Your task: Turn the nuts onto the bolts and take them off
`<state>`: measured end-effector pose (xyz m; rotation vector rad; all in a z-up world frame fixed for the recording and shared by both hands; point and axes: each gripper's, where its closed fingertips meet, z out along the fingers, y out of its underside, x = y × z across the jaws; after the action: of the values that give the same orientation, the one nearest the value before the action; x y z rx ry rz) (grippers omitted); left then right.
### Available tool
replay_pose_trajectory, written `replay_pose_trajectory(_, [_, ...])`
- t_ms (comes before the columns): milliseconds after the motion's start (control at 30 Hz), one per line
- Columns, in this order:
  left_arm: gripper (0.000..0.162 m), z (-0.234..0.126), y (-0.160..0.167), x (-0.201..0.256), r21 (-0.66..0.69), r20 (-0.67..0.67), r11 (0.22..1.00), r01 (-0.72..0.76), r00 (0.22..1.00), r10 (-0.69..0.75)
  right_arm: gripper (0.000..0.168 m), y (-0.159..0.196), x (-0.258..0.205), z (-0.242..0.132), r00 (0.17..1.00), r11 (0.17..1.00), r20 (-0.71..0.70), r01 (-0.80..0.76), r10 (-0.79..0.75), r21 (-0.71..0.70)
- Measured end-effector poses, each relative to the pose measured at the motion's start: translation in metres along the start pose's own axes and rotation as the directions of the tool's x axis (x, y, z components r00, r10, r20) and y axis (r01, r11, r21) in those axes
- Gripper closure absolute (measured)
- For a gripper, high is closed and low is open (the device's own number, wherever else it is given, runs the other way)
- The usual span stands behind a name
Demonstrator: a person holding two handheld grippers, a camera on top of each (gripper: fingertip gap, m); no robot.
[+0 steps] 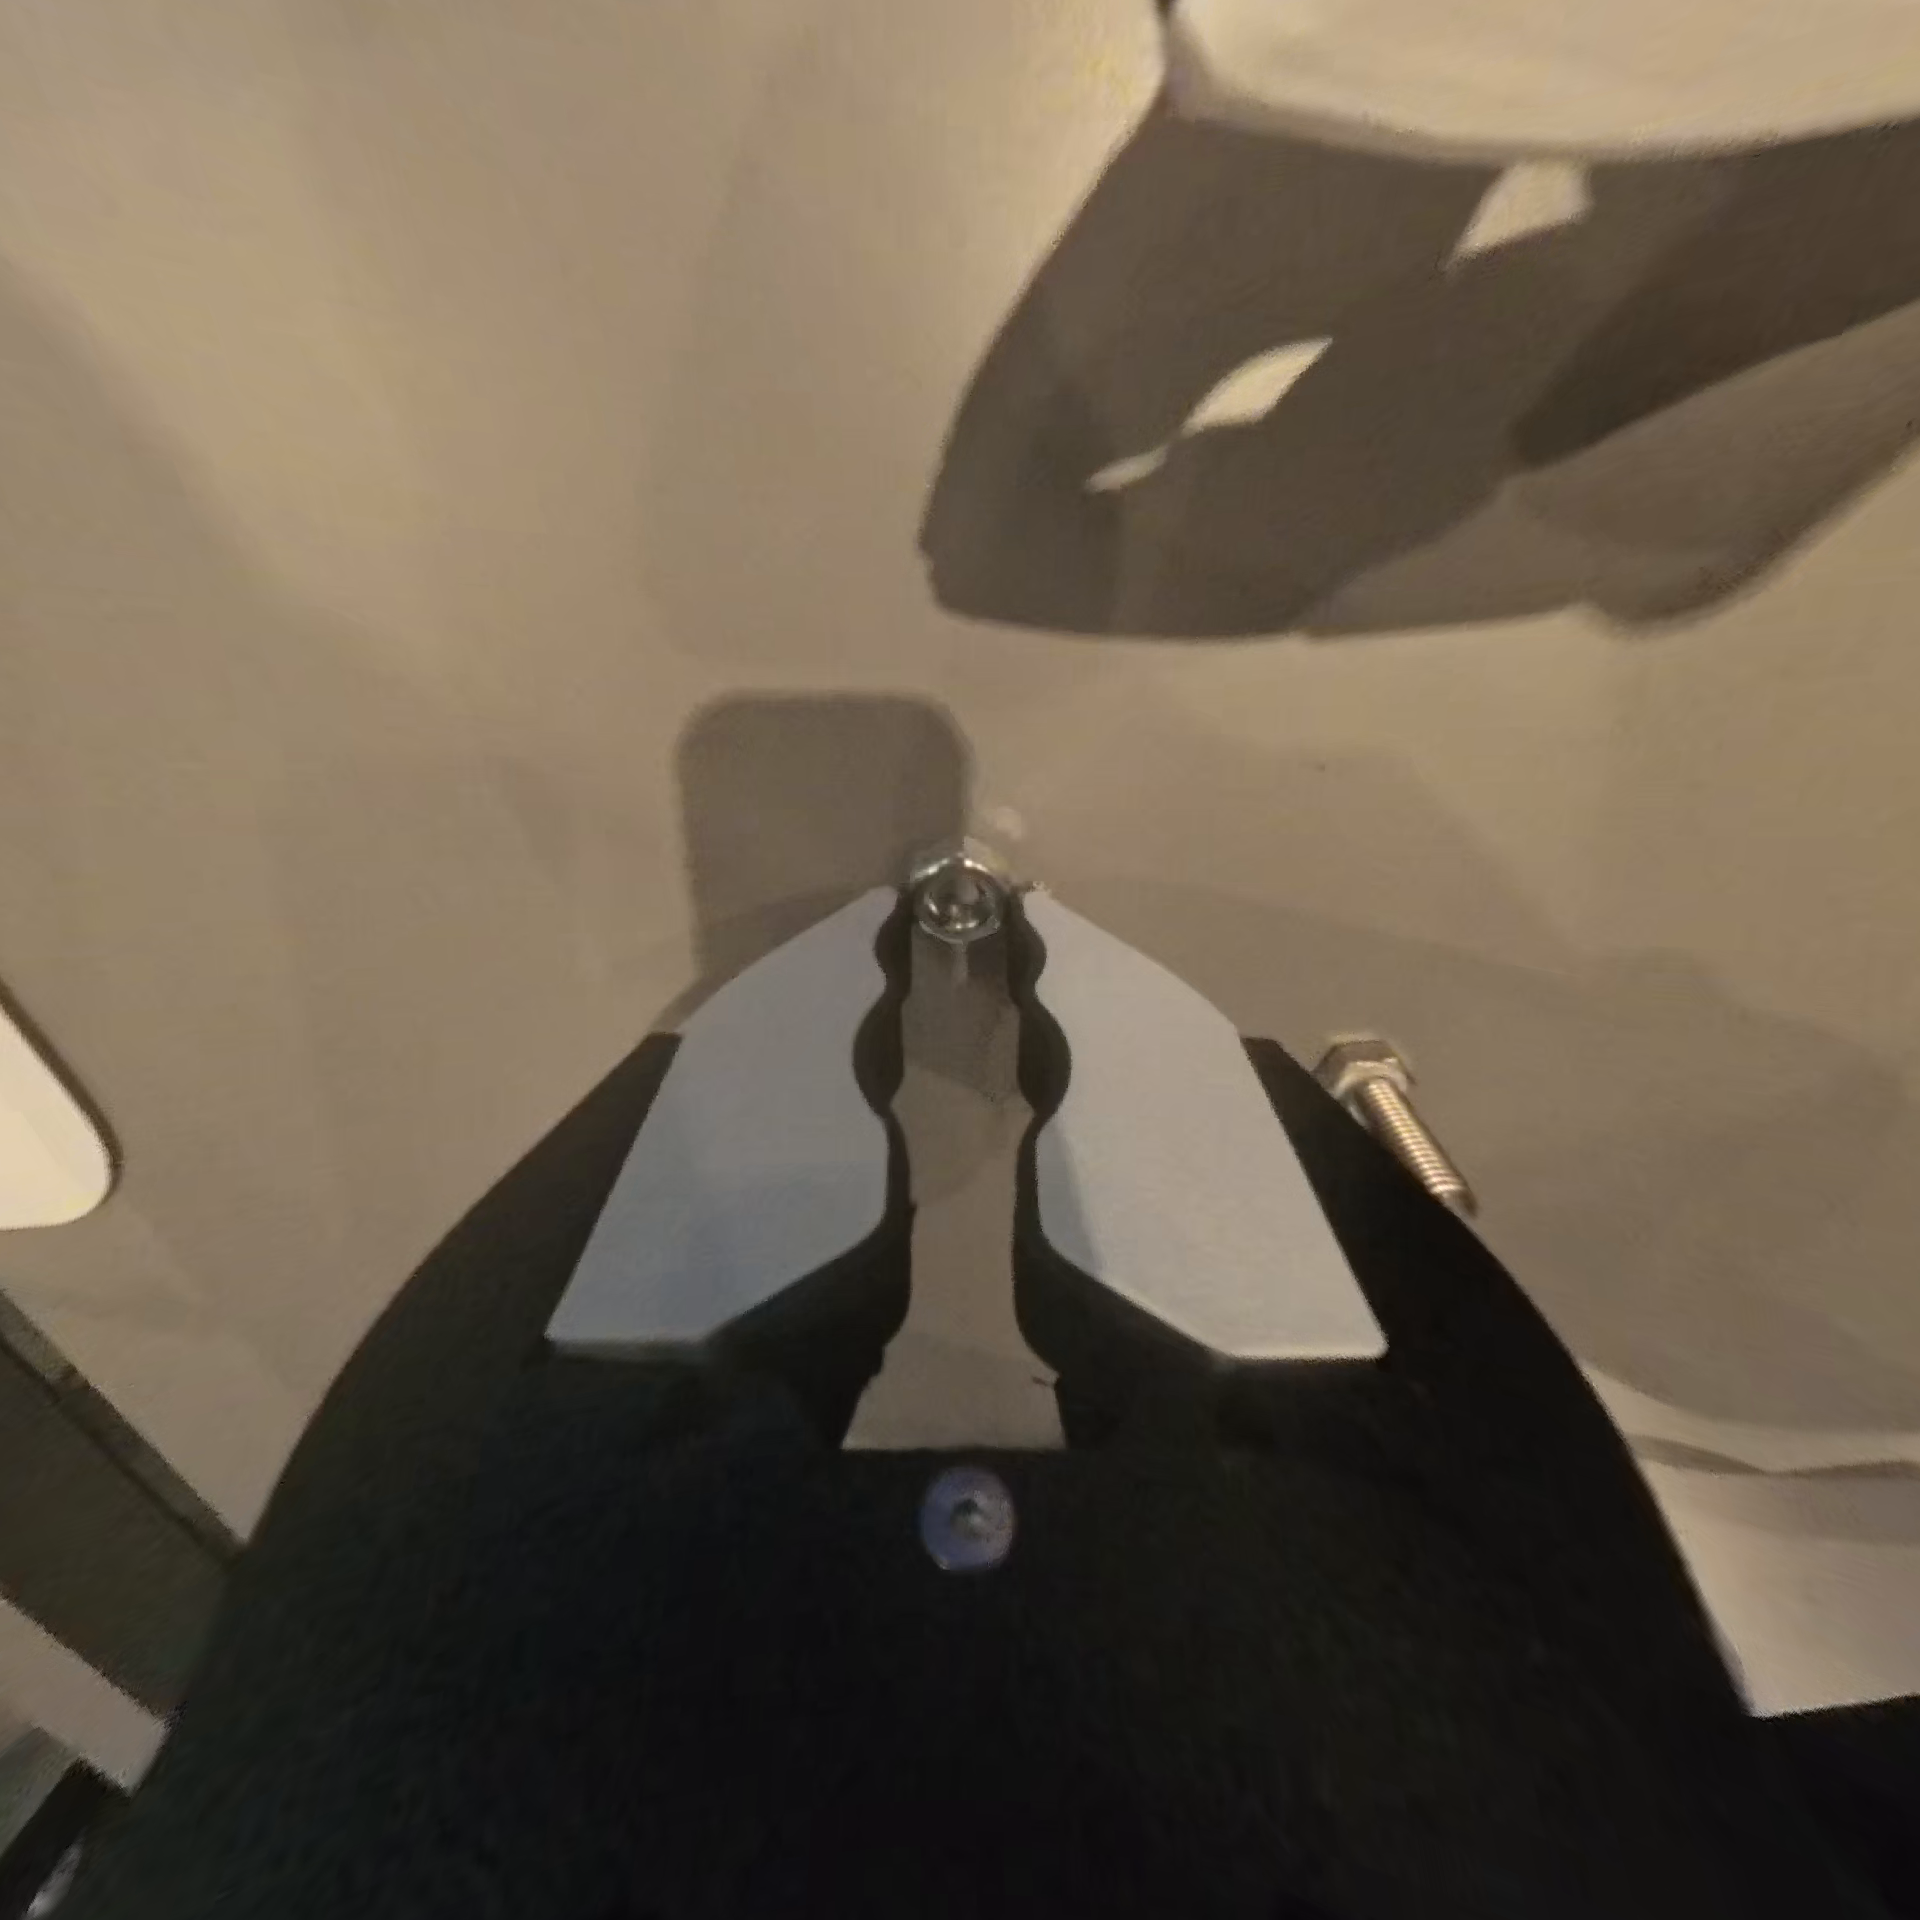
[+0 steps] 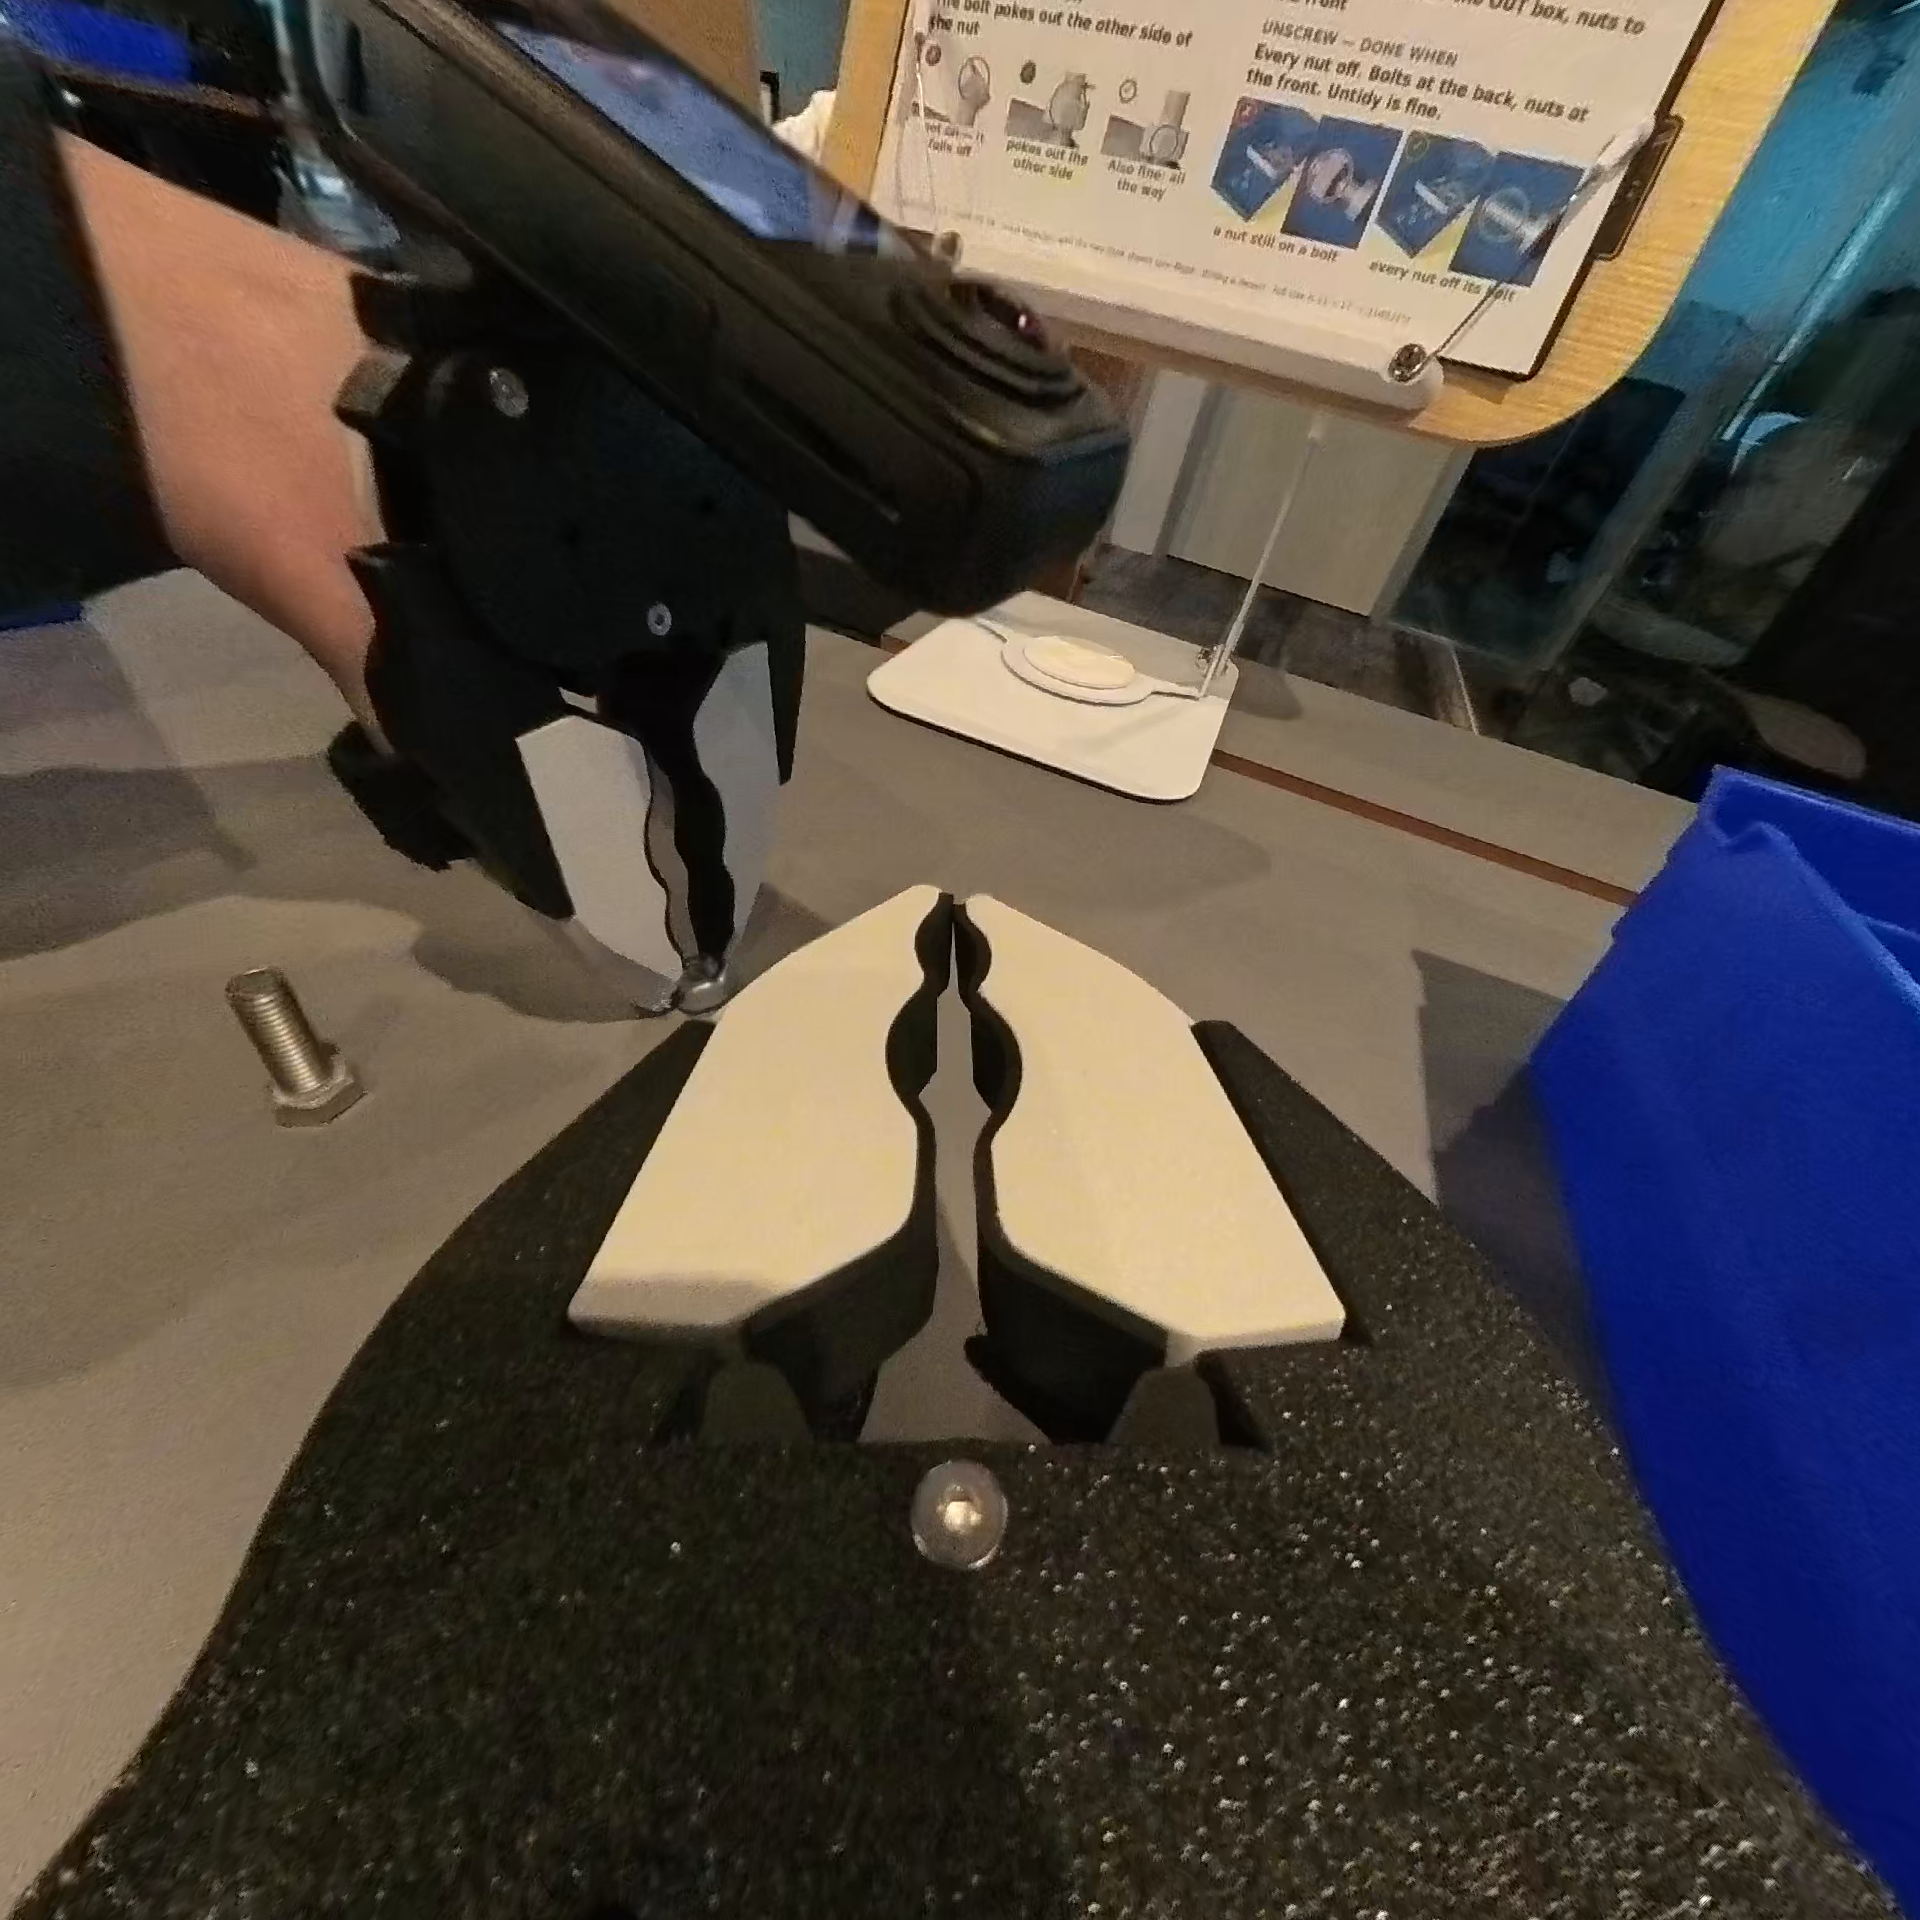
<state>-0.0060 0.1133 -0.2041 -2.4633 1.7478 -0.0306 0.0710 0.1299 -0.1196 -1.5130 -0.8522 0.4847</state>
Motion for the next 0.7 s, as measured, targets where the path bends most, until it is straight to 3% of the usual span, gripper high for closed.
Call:
replay_pose_trajectory(233, [0.142, -0.004, 0.004, -0.009, 0.044, 0.052, 0.998, 0.055, 0.997, -0.057, 0.168, 0.003, 0.000, 0.002, 1.000, 1.000, 0.001, 0.008, -0.008, -0.017])
replay_pose_trajectory(333, [0.145, -0.027, 0.007, -0.024, 0.198, 0.179, 0.975, 0.104, 0.974, -0.141, 0.165, 0.006, -0.013, 0.005, 0.996, 0.999, 0.087, 0.012, -0.008, -0.040])
replay_pose_trajectory(433, [0.141, -0.059, 0.021, -0.025, 0.417, 0.229, 0.888, 0.195, 0.923, -0.310, 0.155, 0.011, -0.065, 0.004, 0.921, 0.993, 0.387, 0.008, 0.037, -0.115])
replay_pose_trajectory(500, [0.135, -0.072, 0.035, -0.016, 0.542, 0.193, 0.798, 0.264, 0.885, -0.424, 0.152, 0.008, -0.097, 0.000, 0.847, 0.991, 0.529, 0.011, 0.061, -0.132])
replay_pose_trajectory(600, [0.127, -0.078, 0.059, -0.002, 0.667, 0.126, 0.659, 0.347, 0.819, -0.559, 0.150, 0.007, -0.126, -0.003, 0.773, 0.989, 0.633, 0.052, 0.047, -0.136])
replay_pose_trajectory(700, [0.123, -0.072, 0.079, 0.014, 0.716, 0.082, 0.585, 0.380, 0.787, -0.612, 0.149, 0.018, -0.137, 0.000, 0.758, 0.974, 0.652, 0.147, 0.001, -0.172])
